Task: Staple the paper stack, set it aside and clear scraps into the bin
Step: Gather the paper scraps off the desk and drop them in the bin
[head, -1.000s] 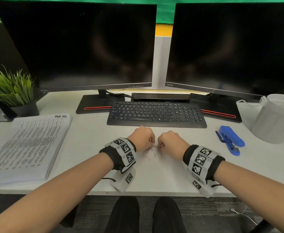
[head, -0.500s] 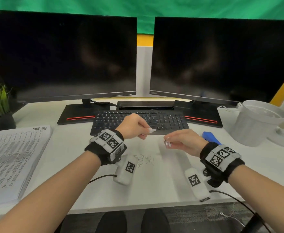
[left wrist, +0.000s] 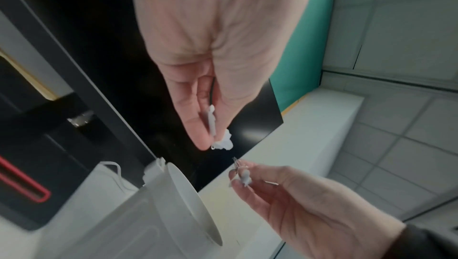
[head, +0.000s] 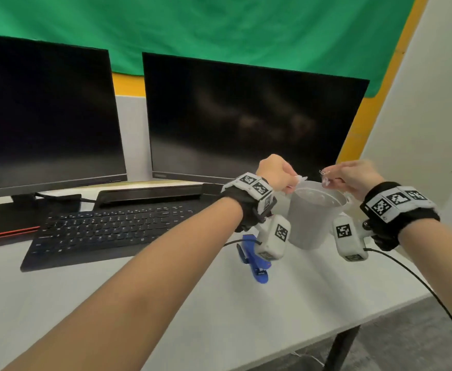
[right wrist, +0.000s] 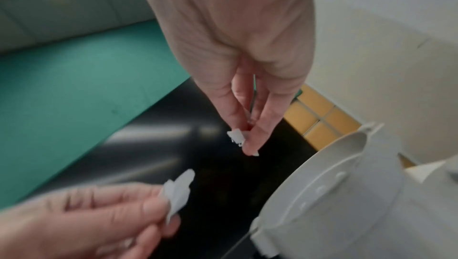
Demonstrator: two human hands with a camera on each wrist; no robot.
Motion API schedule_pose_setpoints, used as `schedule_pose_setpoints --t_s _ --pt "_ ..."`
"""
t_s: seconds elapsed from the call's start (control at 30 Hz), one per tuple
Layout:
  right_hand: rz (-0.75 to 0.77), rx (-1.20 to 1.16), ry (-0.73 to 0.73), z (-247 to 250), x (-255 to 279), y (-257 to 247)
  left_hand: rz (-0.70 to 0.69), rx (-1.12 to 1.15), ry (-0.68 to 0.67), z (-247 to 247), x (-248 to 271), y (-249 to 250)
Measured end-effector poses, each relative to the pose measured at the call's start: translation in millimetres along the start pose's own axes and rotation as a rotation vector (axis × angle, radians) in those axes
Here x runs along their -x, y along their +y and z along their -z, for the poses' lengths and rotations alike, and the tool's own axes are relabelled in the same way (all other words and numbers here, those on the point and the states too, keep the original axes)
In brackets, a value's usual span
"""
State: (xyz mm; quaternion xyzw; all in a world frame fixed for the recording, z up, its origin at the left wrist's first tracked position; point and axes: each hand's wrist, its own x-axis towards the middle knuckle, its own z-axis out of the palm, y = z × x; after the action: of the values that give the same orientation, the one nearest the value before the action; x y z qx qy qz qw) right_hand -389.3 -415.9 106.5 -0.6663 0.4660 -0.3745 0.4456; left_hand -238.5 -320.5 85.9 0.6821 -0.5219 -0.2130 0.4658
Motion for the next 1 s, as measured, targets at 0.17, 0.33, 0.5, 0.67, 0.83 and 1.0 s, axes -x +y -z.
schedule_pose_setpoints --t_s 0.17,0.33,0.5,0.67,0.83,1.0 --pt "-0.055 0.404 0.067 5 -41 23 0.024 -0.153 0.023 -51 -48 14" --pt "0.034 0.61 0.002 -4 -45 32 0.026 -0.339 -0.062 -71 -71 20" --pt "0.152 0.673 0.067 -6 -41 33 -0.022 -0.409 -0.086 -74 -75 20" --pt "0.184 0.705 0.042 -8 -36 34 -0.091 -0.4 -0.012 -68 -69 19" --pt "0.213 0.728 0.036 -14 -28 31 -0.159 -0.464 -0.018 -47 -55 20" --pt "0.394 0.744 0.107 -24 -9 27 -0.209 -0.39 0.059 -5 -19 17"
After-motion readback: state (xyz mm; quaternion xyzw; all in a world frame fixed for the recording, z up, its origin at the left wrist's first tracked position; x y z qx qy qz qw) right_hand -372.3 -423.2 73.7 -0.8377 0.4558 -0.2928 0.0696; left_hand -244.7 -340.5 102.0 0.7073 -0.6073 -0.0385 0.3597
